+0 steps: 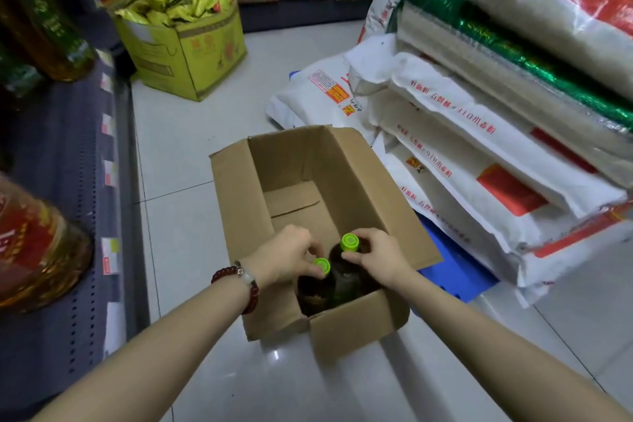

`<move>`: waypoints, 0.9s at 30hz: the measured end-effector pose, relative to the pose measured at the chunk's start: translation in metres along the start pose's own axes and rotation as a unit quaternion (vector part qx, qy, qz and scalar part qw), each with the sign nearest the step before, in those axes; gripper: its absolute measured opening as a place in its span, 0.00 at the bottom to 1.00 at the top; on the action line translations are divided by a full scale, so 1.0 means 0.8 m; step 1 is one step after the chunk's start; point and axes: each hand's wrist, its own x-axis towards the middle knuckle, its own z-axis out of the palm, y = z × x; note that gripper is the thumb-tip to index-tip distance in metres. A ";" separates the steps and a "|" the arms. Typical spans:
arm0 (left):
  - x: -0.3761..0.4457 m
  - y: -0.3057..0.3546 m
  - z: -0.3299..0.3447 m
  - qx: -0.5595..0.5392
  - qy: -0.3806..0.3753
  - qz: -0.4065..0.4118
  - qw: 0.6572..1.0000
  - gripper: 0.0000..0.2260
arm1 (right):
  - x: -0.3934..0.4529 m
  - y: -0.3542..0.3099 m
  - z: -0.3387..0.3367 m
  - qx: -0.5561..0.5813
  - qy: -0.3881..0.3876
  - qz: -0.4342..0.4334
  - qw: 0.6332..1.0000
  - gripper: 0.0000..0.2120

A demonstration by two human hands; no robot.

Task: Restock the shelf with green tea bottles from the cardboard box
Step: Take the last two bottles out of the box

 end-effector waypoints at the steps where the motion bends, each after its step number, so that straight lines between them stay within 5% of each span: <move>1: 0.004 -0.001 -0.002 0.007 0.009 -0.007 1.000 0.16 | 0.004 0.000 0.002 0.026 0.009 0.004 1.000 0.15; 8: 0.047 -0.010 0.010 -0.009 0.070 -0.130 0.989 0.11 | 0.024 0.005 0.023 0.153 0.037 0.047 0.986 0.12; 12: 0.064 -0.004 0.020 -0.133 0.130 -0.174 0.967 0.18 | 0.033 0.012 0.030 0.178 0.066 0.068 0.979 0.12; 17: 0.075 0.000 0.040 -0.462 0.161 -0.267 0.830 0.24 | 0.036 0.020 0.033 0.237 0.059 0.079 0.966 0.11; 22: 0.083 0.000 0.052 -0.605 0.129 -0.264 0.740 0.15 | 0.041 0.027 0.040 0.291 0.046 0.077 0.952 0.09; 27: 0.081 0.003 0.051 -0.655 0.130 -0.268 0.694 0.07 | 0.037 0.023 0.037 0.351 0.036 0.083 0.932 0.05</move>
